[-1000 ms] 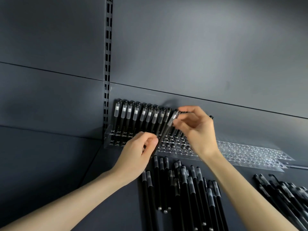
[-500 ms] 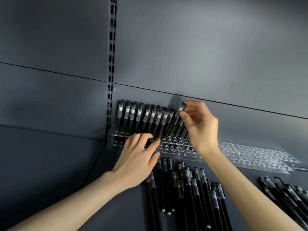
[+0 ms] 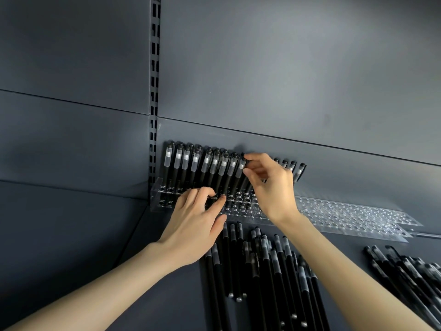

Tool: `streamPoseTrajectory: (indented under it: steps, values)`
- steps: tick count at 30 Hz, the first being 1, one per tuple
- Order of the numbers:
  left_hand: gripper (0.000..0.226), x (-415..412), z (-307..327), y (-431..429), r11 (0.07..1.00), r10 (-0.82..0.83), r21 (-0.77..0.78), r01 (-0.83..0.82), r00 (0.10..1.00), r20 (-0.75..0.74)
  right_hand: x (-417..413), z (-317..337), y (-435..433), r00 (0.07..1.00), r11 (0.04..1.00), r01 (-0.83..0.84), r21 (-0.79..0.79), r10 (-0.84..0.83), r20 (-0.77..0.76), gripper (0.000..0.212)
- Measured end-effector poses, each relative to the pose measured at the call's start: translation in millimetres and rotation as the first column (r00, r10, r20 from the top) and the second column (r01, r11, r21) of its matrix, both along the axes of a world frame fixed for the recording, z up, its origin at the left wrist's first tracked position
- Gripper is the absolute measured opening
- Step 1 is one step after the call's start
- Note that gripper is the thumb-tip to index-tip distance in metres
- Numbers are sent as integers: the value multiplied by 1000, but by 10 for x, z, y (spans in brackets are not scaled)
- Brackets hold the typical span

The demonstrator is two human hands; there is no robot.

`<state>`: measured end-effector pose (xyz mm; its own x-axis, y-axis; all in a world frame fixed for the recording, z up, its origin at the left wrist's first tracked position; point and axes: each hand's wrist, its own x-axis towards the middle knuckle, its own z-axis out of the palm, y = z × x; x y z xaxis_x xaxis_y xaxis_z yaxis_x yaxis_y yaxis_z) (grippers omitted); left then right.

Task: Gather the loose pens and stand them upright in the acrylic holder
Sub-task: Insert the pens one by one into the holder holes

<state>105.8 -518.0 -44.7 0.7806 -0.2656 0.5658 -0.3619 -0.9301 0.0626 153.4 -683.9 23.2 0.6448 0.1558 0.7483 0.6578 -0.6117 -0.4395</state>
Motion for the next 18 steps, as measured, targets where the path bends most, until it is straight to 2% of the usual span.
streamPoseTrajectory:
  steps: [4, 8, 11, 14, 16, 18]
  values:
    - [51, -14, 5, -4, 1000, 2, -8, -1, 1000, 26, -47, -9, -29, 1000, 1000, -7, -6, 7, -23, 31]
    - [48, -63, 89, -11, 1000, -7, -10, 8, 999, 53, -196, 3, -92, 992, 998, -25, 51, 31, -119, 28]
    - [40, -244, 233, -32, 999, -8, -33, 6, 999, -50, -383, -25, -188, 975, 995, -43, 88, 61, -215, 20]
    - [42, -510, 319, -36, 995, 99, -8, -104, 971, -216, -561, -135, -319, 946, 995, -79, -66, 54, -320, 16]
    - [50, -665, 321, -75, 988, 154, 48, -146, 939, -309, -653, -242, -408, 917, 960, -134, -244, 28, -397, 23]
    - [56, -750, 296, -128, 986, 168, 72, -152, 927, -336, -717, -339, -471, 883, 905, -189, -382, -14, -469, 37]
